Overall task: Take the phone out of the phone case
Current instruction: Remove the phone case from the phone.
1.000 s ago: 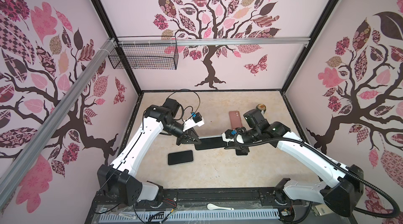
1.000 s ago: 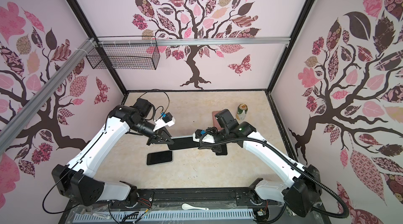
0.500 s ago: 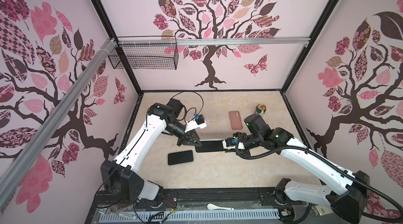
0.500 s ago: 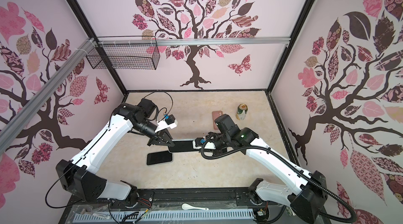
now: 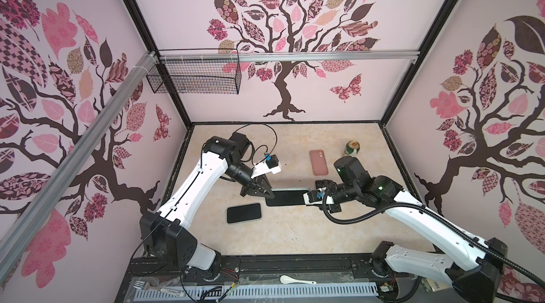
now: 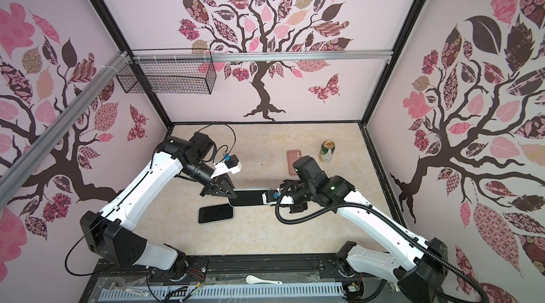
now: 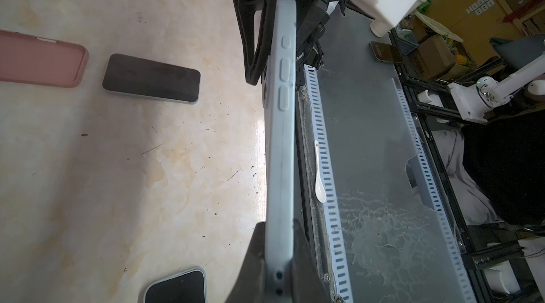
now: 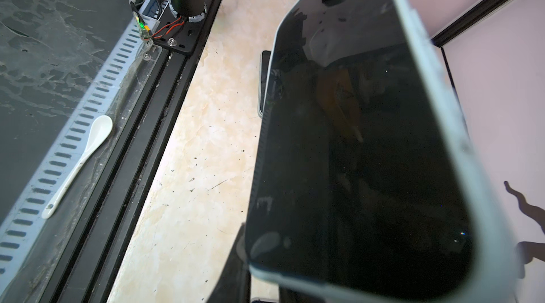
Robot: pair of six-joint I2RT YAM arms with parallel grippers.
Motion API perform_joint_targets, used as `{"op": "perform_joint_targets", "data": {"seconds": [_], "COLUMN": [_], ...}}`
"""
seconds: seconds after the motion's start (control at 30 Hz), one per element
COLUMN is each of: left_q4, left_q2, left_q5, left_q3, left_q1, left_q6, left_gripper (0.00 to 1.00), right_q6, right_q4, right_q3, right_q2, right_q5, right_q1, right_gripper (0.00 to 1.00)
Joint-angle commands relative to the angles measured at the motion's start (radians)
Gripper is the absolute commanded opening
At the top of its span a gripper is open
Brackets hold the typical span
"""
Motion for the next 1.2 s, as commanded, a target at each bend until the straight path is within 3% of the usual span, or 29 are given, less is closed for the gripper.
{"op": "perform_joint_targets", "data": {"seconds": [0.0, 0.67, 0.77, 0.97, 1.07, 1.17], "left_q4": [-0.024, -0.045, -0.008, 0.352, 0.577, 0.764], "left_q2": [0.035, 0.044, -0.007, -0.237, -0.367, -0.467], "left_q5": [0.118, 0.099, 0.135, 0.125, 0.074, 0.047], "left_q3": [0.022, 0.033, 0.027, -0.118, -0.227, -0.329], "left_q1": [-0.06, -0.056, -0.021, 0.069, 0.075, 0.077], "left_q6": [-0.027, -0.009, -0.019, -0.281, -0.436, -0.564], "left_gripper": [0.0, 0.0, 0.0, 0.0, 0.0, 0.0], "right_q6": [-0.059, -0.074, -0.047, 0.12, 0.292, 0.485], "right_q4": [0.362, 0.401, 0.373, 0.385, 0.444, 0.562], "right_q3": [0.063, -0.007, -0.033, -0.133, -0.193, -0.273], "right_q2": [-0.033, -0.087, -0.123, -0.217, -0.252, -0.291], "right_q5": [-0.049, 0.089, 0.101, 0.237, 0.293, 0.226], "right_q1": [0.037, 0.052, 0.052, 0.047, 0.025, -0.055], "right_gripper": [0.0, 0.0, 0.13, 0.5, 0.52, 0.5]}}
